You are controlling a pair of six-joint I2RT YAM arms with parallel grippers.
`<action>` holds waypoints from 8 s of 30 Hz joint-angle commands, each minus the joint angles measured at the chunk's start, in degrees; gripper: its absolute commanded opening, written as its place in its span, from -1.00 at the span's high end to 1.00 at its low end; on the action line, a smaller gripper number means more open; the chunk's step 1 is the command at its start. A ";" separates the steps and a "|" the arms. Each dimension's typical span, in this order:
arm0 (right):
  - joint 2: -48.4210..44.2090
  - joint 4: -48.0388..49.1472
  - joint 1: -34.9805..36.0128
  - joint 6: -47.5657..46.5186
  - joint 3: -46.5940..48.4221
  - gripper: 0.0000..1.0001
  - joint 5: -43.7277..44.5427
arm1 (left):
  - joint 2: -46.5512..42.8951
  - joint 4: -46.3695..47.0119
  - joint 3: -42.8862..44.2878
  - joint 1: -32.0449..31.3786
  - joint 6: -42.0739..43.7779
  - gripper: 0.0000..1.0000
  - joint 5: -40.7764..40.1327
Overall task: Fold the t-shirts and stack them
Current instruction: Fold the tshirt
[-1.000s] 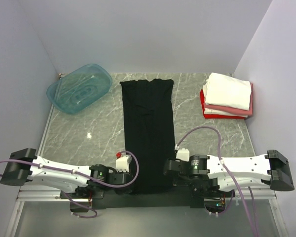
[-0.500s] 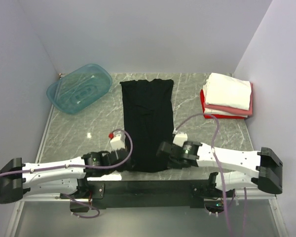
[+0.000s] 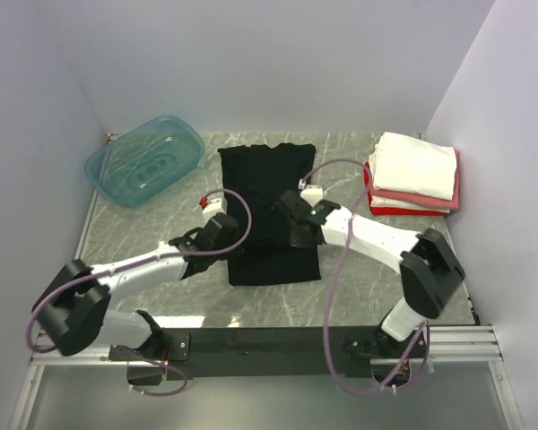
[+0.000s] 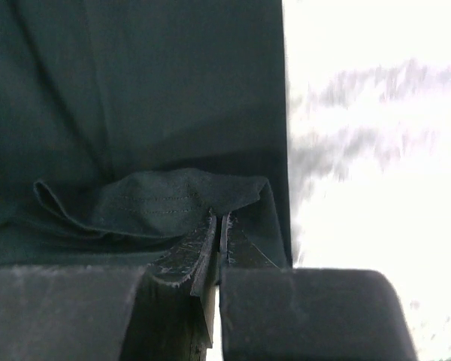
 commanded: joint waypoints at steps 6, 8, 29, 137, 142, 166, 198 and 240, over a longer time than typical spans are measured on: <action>12.23 3.87 -7.49 -9.70 11.27 1.00 -1.07 | 8.12 7.50 9.51 8.36 7.77 0.99 4.97; 13.91 3.96 -8.28 -10.40 12.58 1.00 -1.42 | 10.06 8.38 10.93 9.94 8.74 0.99 6.89; 25.95 3.17 -13.91 -14.63 23.93 1.00 -3.88 | 24.22 9.97 18.67 15.75 7.95 0.99 10.15; -4.37 19.16 -9.26 -6.10 -22.04 1.00 -17.33 | -0.04 2.14 -14.20 -2.62 -5.14 0.09 2.42; -5.16 18.29 -8.56 -5.66 -21.95 1.00 -16.80 | 1.46 3.90 -15.26 -2.71 -4.71 0.68 3.21; -27.74 -8.67 11.92 4.45 -22.48 1.00 -16.01 | -30.70 -18.86 -17.28 -15.09 -9.18 0.99 13.13; -38.82 -34.01 28.45 1.98 -2.89 1.00 -27.88 | -44.15 -34.58 0.82 -33.73 -10.50 0.99 21.77; -15.98 -16.88 1.38 -13.04 10.92 1.00 0.69 | -24.21 -15.52 4.79 -8.87 4.79 0.99 -0.12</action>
